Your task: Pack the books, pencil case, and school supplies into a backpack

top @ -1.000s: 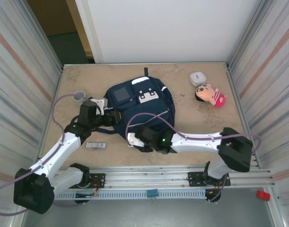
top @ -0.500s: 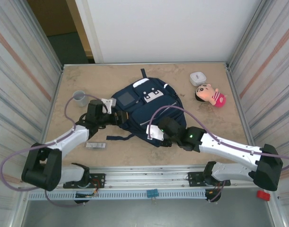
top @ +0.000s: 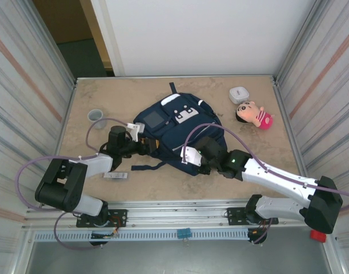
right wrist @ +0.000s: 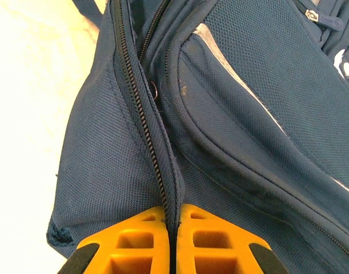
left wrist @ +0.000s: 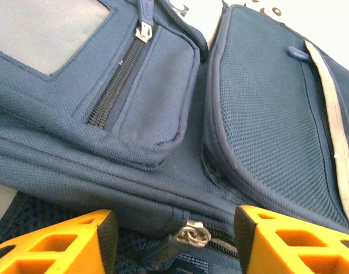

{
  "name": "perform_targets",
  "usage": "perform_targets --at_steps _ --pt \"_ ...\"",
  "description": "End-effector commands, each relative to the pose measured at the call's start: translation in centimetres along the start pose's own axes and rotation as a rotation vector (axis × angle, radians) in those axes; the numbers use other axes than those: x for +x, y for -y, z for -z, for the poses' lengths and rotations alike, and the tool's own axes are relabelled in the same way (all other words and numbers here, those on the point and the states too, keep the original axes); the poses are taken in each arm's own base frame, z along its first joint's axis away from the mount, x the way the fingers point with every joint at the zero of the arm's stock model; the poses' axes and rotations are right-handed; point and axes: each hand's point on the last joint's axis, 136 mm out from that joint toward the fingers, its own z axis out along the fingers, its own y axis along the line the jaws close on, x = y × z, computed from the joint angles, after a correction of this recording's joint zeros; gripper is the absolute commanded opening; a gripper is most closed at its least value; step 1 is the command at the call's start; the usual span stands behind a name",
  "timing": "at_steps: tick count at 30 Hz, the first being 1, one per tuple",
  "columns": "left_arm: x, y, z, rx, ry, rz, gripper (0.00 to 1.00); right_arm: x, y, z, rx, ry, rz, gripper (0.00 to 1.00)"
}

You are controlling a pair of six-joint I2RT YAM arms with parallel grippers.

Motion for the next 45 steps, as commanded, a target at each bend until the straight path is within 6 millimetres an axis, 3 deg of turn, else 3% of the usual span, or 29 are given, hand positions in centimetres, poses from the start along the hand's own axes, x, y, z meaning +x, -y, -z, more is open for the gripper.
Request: perform_targets --at_steps 1,7,14,19,27,31,37,41,45 --pt "0.4 0.8 -0.1 0.072 0.017 -0.055 0.57 -1.6 2.5 1.4 0.088 0.075 -0.026 0.0" --pt "1.4 2.0 -0.6 0.134 0.011 -0.103 0.45 -2.0 2.7 1.4 0.086 0.093 -0.042 0.0" --pt "0.7 3.4 -0.4 0.154 0.034 -0.155 0.15 -2.3 3.2 1.5 0.104 0.099 -0.062 0.0" --pt "0.6 4.5 0.3 0.129 0.03 -0.199 0.01 -2.7 3.7 1.0 0.122 0.097 -0.091 0.0" --pt "-0.1 6.9 1.6 0.125 0.038 -0.227 0.0 -3.3 4.0 -0.7 0.149 0.09 -0.132 0.0" --pt "0.5 8.1 1.4 0.14 0.0 -0.227 0.0 -4.1 4.9 -1.0 0.19 0.114 -0.158 0.0" --pt "1.2 7.1 1.4 0.033 -0.07 -0.203 0.0 -5.0 5.3 -0.6 0.193 0.149 -0.169 0.0" --pt "1.5 9.8 1.3 0.156 -0.086 -0.179 0.0 -5.5 5.3 -0.5 0.189 0.178 -0.191 0.0" --pt "2.4 13.3 1.1 0.259 -0.125 -0.224 0.0 -5.1 5.3 -1.9 0.193 0.147 -0.192 0.0"
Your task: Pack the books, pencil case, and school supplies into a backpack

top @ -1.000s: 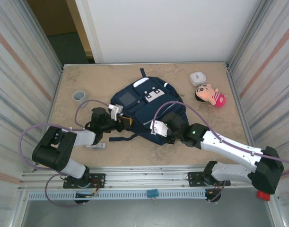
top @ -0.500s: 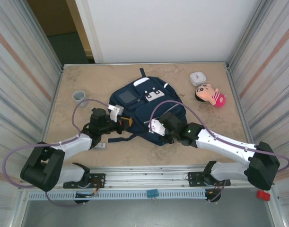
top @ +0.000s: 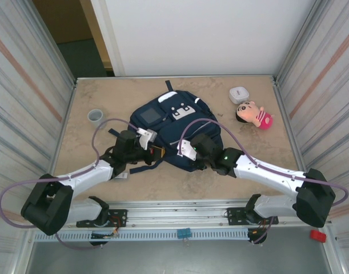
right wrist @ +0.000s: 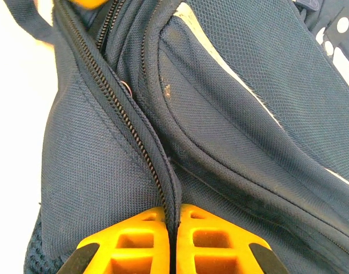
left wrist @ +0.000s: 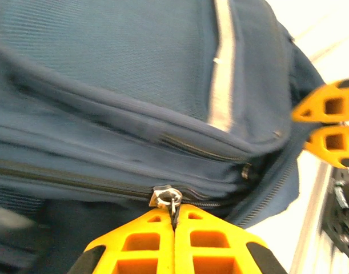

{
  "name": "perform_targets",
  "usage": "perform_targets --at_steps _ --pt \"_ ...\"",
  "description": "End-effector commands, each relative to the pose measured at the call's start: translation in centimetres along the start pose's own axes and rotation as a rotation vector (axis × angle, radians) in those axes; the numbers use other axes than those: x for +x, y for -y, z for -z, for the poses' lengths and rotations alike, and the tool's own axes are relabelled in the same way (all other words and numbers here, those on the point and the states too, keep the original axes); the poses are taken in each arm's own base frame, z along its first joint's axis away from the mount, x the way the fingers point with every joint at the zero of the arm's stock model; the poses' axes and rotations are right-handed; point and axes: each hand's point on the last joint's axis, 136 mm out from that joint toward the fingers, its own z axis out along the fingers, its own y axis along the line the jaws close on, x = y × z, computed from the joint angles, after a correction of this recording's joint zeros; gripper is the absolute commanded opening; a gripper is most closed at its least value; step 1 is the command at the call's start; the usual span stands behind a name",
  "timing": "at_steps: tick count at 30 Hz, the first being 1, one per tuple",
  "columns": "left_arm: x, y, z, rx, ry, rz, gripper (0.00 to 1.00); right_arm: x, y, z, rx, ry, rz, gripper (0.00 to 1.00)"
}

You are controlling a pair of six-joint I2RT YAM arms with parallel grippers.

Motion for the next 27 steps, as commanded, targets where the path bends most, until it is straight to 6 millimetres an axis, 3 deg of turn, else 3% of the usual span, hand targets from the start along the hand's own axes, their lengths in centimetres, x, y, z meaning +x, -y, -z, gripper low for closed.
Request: perform_targets --at_steps 1,4,6,9,11,15,20,23,27 --pt "-1.7 6.1 0.4 0.216 0.008 -0.076 0.0 -4.2 2.9 0.1 0.106 0.128 -0.071 0.0" --pt "-2.3 8.0 0.4 0.277 0.011 -0.087 0.0 -2.6 2.3 -1.0 0.084 0.085 -0.02 0.02" --pt "-2.8 8.4 0.3 0.28 0.019 -0.089 0.0 -1.9 1.7 -1.0 0.031 0.094 -0.031 0.23" --pt "-2.7 6.6 -0.3 0.186 0.004 -0.072 0.0 -2.5 1.1 0.8 -0.057 0.15 -0.172 0.57" --pt "-2.4 5.5 -0.6 0.149 -0.011 -0.06 0.0 -2.8 1.1 2.5 -0.106 0.179 -0.322 0.66" --pt "-2.0 4.4 -0.7 0.114 -0.013 -0.047 0.0 -1.6 2.1 4.6 -0.184 0.179 -0.75 0.7" --pt "-1.9 4.2 -0.8 0.105 -0.022 -0.054 0.0 0.9 2.3 4.3 -0.3 0.113 -1.261 0.69" --pt "-2.2 4.3 -0.8 0.108 -0.017 -0.056 0.0 0.6 2.5 3.6 -0.372 0.158 -1.429 0.7" --pt "-2.2 4.4 -0.8 0.112 -0.02 -0.057 0.0 -0.2 3.2 2.6 -0.402 0.216 -1.531 0.7"
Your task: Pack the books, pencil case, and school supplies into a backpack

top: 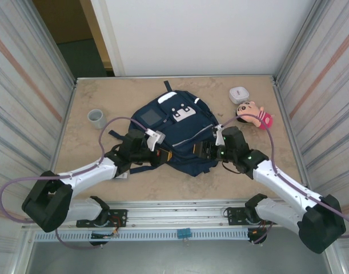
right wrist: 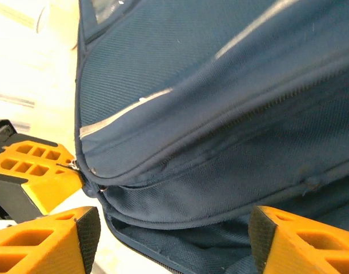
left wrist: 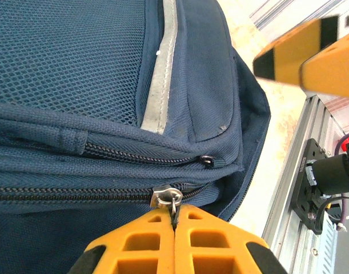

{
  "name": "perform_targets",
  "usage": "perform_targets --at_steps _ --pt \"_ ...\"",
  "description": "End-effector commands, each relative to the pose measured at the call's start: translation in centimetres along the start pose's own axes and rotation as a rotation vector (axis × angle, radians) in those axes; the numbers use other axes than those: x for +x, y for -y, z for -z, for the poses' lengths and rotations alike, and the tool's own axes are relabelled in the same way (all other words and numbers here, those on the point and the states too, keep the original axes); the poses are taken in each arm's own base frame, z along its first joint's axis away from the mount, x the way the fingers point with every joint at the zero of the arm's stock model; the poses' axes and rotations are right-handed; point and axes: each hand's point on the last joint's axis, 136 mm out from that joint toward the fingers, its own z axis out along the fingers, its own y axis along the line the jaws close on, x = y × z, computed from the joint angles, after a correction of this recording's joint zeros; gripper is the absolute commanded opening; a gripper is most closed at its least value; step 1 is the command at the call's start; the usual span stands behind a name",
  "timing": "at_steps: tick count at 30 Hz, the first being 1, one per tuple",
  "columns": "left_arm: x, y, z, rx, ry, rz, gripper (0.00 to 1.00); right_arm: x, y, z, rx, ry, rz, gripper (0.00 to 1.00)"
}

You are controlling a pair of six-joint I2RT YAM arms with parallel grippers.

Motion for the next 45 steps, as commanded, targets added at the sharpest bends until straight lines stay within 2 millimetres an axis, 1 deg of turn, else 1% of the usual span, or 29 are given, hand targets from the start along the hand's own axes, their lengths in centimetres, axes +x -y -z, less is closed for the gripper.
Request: perform_targets --at_steps 1,4,6,9,13,15,18,20,21,26,28,29,31,32,33,35,38,41,43,45 --pt "-2.5 1.9 0.3 0.06 0.054 -0.066 0.0 -1.6 -2.5 -0.7 -0.127 0.025 -0.183 0.7" --pt "-2.5 1.8 0.3 0.058 0.054 -0.067 0.0 -2.1 -2.3 -1.7 -0.126 0.033 -0.223 0.69" --pt "-2.4 1.8 0.2 0.06 0.051 -0.069 0.0 -2.7 -2.4 -2.3 -0.134 0.051 -0.239 0.64" --pt "-2.3 2.0 0.2 0.064 0.048 -0.077 0.0 -3.4 -2.2 -3.3 -0.139 0.074 -0.263 0.51" --pt "-2.1 2.4 0.0 0.073 0.036 -0.091 0.0 -4.5 -2.7 -4.3 -0.179 0.103 -0.291 0.32" --pt "-1.9 2.6 -0.2 0.078 0.029 -0.096 0.0 -5.0 -2.9 -4.5 -0.189 0.123 -0.3 0.24" --pt "-1.7 3.3 -0.6 0.092 0.013 -0.119 0.0 -5.9 -3.4 -4.5 -0.203 0.164 -0.305 0.07" --pt "-1.6 4.1 -1.0 0.102 -0.001 -0.142 0.0 -6.5 -3.8 -4.3 -0.208 0.184 -0.298 0.02" --pt "-1.5 4.6 -1.2 0.11 -0.009 -0.159 0.0 -6.8 -4.1 -4.3 -0.209 0.194 -0.294 0.01" --pt "-1.2 7.6 -2.2 0.17 -0.041 -0.241 0.08 -7.7 -5.1 -4.5 -0.209 0.2 -0.267 0.0" --pt "-1.1 8.5 -2.5 0.177 -0.054 -0.285 0.18 -7.7 -5.5 -4.6 -0.208 0.18 -0.235 0.0" --pt "-1.1 8.6 -2.4 0.168 -0.061 -0.3 0.23 -7.6 -5.5 -4.5 -0.204 0.168 -0.213 0.0" --pt "-1.7 8.4 -1.8 0.133 -0.048 -0.338 0.35 -7.5 -5.7 -3.8 -0.199 0.144 -0.134 0.0" --pt "-1.8 8.2 -1.5 0.111 -0.04 -0.365 0.38 -7.3 -5.6 -3.5 -0.191 0.127 -0.095 0.0" --pt "-2.0 8.0 -1.0 0.084 -0.028 -0.403 0.44 -7.2 -5.6 -3.1 -0.187 0.104 -0.043 0.0" --pt "-2.5 7.7 0.2 0.037 0.002 -0.488 0.59 -6.8 -5.9 -2.1 -0.193 0.048 0.059 0.0" --pt "-3.1 7.1 1.6 -0.039 0.04 -0.656 0.73 -6.5 -6.6 -0.6 -0.2 -0.011 0.211 0.0" --pt "-3.9 5.7 2.5 -0.151 0.08 -0.827 0.76 -6.6 -7.2 0.3 -0.228 -0.06 0.295 0.0" --pt "-3.7 4.8 2.4 -0.196 0.064 -0.939 0.78 -7.1 -7.0 0.6 -0.239 -0.073 0.31 0.0" --pt "-3.4 3.5 2.0 -0.249 0.037 -1.033 0.78 -7.6 -6.8 0.7 -0.256 -0.082 0.306 0.0"
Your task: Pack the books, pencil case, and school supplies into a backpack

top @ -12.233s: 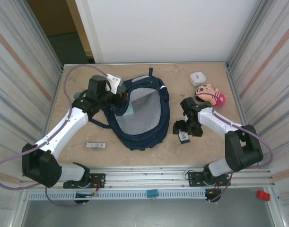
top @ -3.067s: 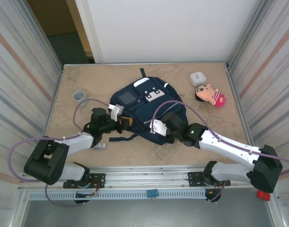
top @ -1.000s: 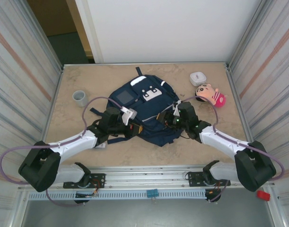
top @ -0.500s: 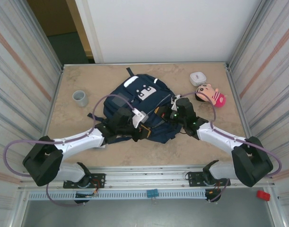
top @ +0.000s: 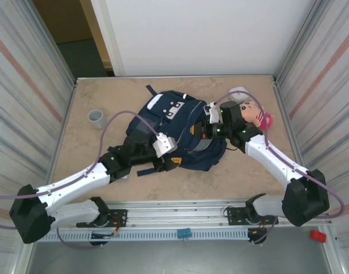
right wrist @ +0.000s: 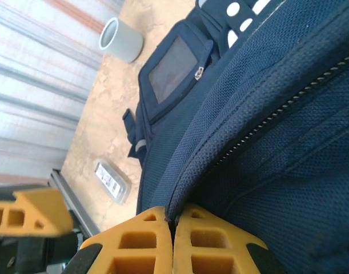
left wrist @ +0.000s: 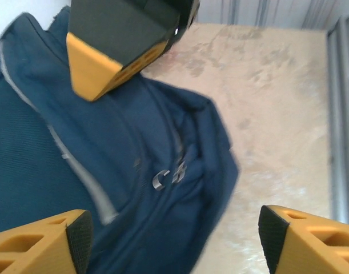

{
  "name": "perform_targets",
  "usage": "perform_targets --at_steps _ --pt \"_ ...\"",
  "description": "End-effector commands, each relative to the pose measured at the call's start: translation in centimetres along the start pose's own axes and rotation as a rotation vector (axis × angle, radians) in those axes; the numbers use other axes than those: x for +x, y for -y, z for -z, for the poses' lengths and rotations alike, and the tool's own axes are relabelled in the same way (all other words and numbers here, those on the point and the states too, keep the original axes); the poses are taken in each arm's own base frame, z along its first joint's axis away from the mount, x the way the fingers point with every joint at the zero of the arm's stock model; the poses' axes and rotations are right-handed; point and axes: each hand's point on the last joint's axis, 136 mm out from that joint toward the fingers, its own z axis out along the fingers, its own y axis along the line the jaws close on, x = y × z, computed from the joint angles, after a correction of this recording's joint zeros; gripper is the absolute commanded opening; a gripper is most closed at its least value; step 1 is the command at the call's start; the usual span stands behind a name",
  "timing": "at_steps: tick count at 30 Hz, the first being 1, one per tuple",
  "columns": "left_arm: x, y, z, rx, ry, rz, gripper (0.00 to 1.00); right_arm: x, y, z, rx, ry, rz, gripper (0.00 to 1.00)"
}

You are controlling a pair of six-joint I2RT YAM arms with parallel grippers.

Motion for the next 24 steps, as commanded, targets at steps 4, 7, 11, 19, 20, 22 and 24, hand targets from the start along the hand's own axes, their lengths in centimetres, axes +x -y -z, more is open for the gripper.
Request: perform_targets --at_steps 4,7,11,19,20,22,24 --pt "4.7 -2.0 -2.0 -0.1 -0.174 -0.323 0.8 -1.0 -1.7 1.2 -0.133 -0.054 0.095 0.0" --pt "5.6 -2.5 -3.6 -0.108 -0.194 -0.346 0.81 -1.0 -2.2 1.1 -0.169 -0.058 0.078 0.0" --pt "5.5 -3.5 -5.7 -0.153 -0.167 -0.345 0.75 -1.0 -2.8 1.2 -0.197 -0.064 0.055 0.0" --pt "6.0 -2.7 -7.1 -0.082 -0.167 -0.306 0.0 -1.2 -0.6 3.2 0.009 0.017 0.058 0.44" --pt "5.9 -2.3 -6.8 -0.036 -0.167 -0.278 0.0 -0.8 0.3 4.0 0.097 0.049 0.078 0.47" --pt "5.5 -1.8 -6.1 0.04 -0.164 -0.208 0.0 0.7 1.6 5.4 0.252 0.092 0.138 0.5" --pt "5.1 -2.3 -5.5 0.064 -0.162 -0.138 0.0 2.5 2.2 6.9 0.33 0.126 0.176 0.52"
